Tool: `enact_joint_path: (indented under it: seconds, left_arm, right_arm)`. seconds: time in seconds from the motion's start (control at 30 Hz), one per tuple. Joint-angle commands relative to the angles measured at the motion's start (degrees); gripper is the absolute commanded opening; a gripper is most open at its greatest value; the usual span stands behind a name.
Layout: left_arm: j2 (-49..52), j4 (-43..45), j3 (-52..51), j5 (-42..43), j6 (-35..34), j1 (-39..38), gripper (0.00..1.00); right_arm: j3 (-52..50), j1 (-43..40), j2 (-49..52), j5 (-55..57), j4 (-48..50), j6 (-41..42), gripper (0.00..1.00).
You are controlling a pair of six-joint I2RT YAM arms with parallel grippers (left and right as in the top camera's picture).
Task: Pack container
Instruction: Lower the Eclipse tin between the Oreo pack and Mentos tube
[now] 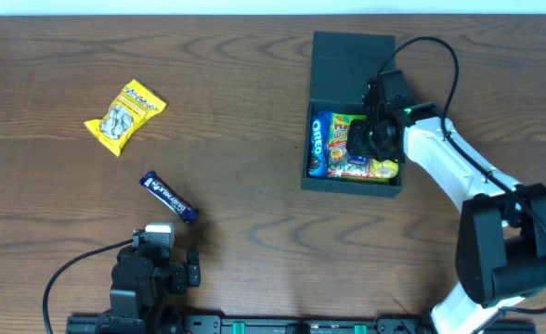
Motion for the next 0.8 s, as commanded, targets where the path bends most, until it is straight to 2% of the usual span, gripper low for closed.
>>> enact_joint_path:
  seconds: [0.0, 0.23, 0.43, 0.77]
  left_arm:
    - [-0.3, -1.4, -2.1, -0.6, 0.4, 0.3, 0.95]
    - [-0.3, -1.4, -2.1, -0.6, 0.4, 0.3, 0.95]
    - [-0.3, -1.4, -2.1, -0.6, 0.4, 0.3, 0.95]
    - [-0.3, -1.4, -2.1, -0.6, 0.4, 0.3, 0.95]
  right_arm:
    - [-0.2, 1.0, -0.1, 1.0, 0.0, 1.3, 0.01]
    - [-0.2, 1.0, -4.2, 1.0, 1.0, 1.3, 0.01]
    - [-0.2, 1.9, -7.8, 1.0, -2.9, 1.1, 0.01]
    - [-1.3, 3.4, -8.2, 3.1, -5.2, 1.1, 0.02]
